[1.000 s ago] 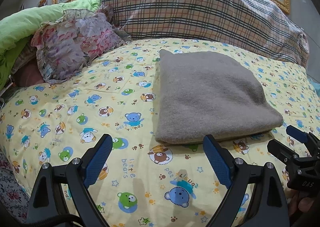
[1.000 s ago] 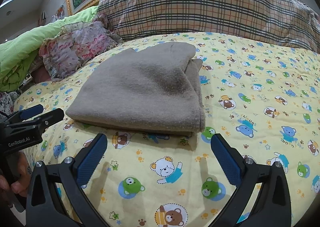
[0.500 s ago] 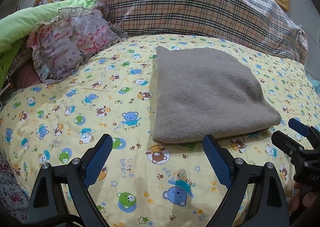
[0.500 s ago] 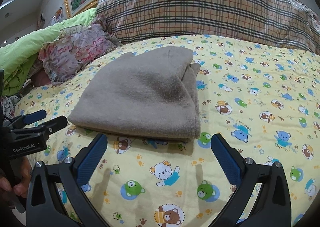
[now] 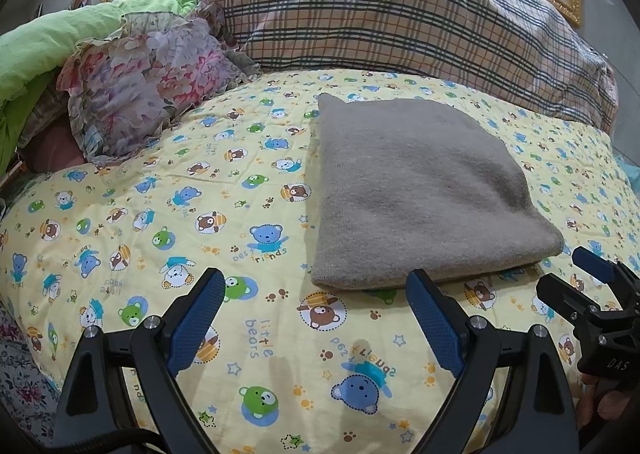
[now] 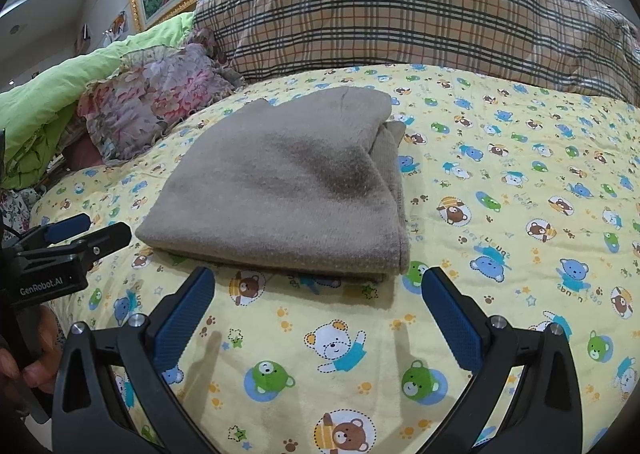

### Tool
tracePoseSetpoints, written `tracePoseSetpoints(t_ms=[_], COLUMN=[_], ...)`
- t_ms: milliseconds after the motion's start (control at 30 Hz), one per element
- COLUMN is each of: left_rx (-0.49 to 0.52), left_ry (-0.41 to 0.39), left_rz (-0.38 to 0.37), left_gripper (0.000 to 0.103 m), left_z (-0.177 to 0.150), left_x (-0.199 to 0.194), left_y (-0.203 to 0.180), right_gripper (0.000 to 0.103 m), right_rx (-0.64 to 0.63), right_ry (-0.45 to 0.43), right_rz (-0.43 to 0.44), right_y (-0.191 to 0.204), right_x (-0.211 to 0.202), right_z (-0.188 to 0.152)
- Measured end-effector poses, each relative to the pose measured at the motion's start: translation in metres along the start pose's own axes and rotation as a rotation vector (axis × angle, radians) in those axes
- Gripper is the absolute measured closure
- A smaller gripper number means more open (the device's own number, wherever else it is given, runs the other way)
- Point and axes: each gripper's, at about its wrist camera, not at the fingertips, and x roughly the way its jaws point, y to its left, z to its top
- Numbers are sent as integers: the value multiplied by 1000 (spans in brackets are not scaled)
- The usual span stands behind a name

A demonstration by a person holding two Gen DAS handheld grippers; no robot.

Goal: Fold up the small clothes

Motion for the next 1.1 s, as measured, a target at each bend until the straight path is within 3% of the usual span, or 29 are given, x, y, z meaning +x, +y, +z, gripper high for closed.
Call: tracePoseSetpoints(t_ms=[1100], left_rx=[12], left_ry=[16], left_rz=[-13], left_gripper=[11], left_z=[2], left_x=[2], left_y=[-1], right_gripper=[0], right_rx=[6], right_ry=[7], right_rz=[13], right_y=[0], right_x=[2], right_z=[3])
